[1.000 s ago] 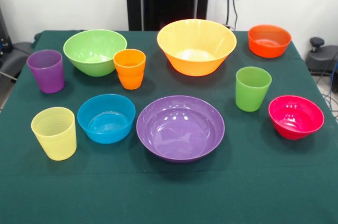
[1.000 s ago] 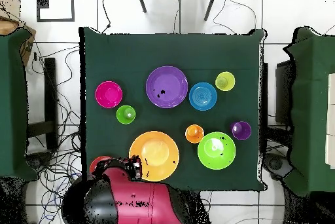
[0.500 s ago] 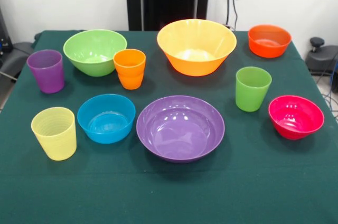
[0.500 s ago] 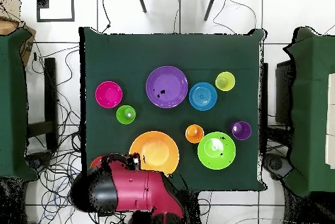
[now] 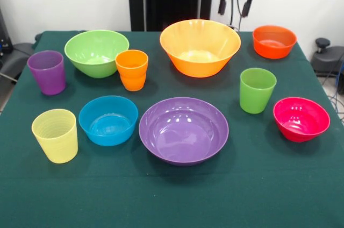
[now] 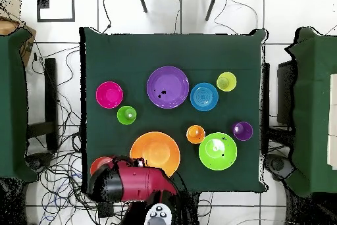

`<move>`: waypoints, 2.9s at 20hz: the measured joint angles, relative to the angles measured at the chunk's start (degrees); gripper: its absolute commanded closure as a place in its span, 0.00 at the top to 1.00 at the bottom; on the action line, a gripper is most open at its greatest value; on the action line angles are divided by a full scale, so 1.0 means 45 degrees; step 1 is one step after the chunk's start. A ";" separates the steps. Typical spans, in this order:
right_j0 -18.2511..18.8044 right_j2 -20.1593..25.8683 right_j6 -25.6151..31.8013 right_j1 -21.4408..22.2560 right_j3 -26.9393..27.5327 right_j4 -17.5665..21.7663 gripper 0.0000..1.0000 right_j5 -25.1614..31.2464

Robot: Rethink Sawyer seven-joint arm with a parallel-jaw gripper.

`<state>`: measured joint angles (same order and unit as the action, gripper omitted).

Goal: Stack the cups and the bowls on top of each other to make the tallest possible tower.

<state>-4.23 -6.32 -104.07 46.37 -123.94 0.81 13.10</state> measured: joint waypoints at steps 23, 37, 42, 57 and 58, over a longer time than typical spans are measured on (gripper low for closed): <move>0.0493 0.0073 -0.0204 0.1382 -0.0406 0.0148 1.00 -0.0573; 0.2077 0.0479 -0.0204 0.2807 -0.0734 0.0157 1.00 -0.0306; 0.2779 0.0856 -0.0204 0.3232 -0.1102 0.0227 1.00 -0.0305; 0.3751 0.1738 -0.0204 0.3643 -0.1747 0.1002 1.00 -0.0306; 0.3776 0.1774 -0.0204 0.3651 -0.1766 0.1028 1.00 -0.0305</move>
<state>12.76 1.66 -104.99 62.80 -131.88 5.44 11.73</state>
